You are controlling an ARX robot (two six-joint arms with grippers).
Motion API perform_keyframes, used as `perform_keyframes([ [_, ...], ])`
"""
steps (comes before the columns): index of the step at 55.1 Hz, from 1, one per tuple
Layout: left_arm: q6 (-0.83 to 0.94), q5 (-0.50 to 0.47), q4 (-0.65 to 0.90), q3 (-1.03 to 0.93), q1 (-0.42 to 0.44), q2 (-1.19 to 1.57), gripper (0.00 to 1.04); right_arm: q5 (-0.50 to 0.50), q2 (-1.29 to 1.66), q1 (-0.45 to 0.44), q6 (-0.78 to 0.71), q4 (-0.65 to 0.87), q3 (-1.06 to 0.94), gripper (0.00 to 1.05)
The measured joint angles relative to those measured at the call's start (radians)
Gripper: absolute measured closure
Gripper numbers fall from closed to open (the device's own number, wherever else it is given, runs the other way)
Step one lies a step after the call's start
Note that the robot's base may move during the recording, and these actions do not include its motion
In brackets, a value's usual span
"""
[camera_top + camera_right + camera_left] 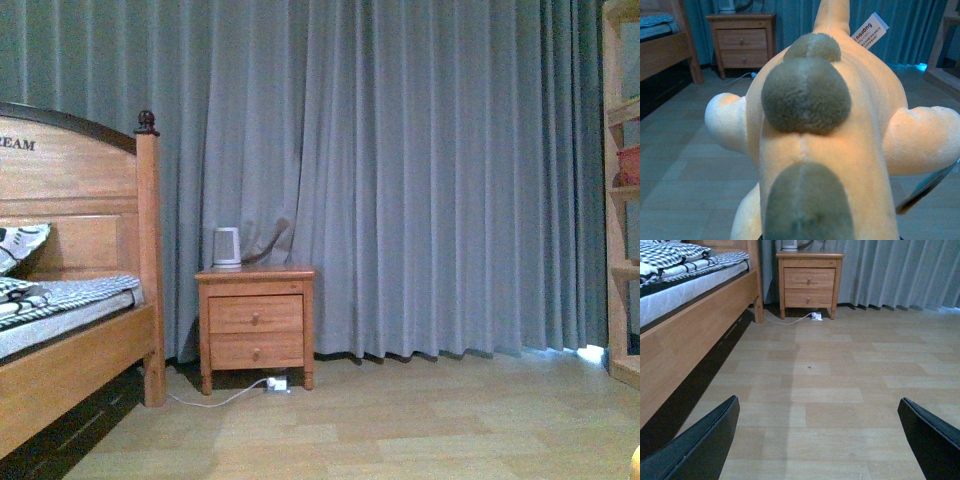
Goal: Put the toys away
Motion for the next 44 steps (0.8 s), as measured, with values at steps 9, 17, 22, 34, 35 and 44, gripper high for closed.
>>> perform_keyframes([
  [9, 0.000, 0.000, 0.000, 0.000, 0.000, 0.000, 0.06, 0.001, 0.000, 0.000, 0.000, 0.000, 0.000, 0.97],
  [17, 0.000, 0.000, 0.000, 0.000, 0.000, 0.000, 0.06, 0.001, 0.000, 0.000, 0.000, 0.000, 0.000, 0.97],
  [22, 0.000, 0.000, 0.000, 0.000, 0.000, 0.000, 0.06, 0.001, 0.000, 0.000, 0.000, 0.000, 0.000, 0.97],
  [34, 0.000, 0.000, 0.000, 0.000, 0.000, 0.000, 0.06, 0.001, 0.000, 0.000, 0.000, 0.000, 0.000, 0.97],
  [35, 0.000, 0.000, 0.000, 0.000, 0.000, 0.000, 0.06, 0.001, 0.000, 0.000, 0.000, 0.000, 0.000, 0.97],
  [44, 0.000, 0.000, 0.000, 0.000, 0.000, 0.000, 0.06, 0.001, 0.000, 0.000, 0.000, 0.000, 0.000, 0.97],
])
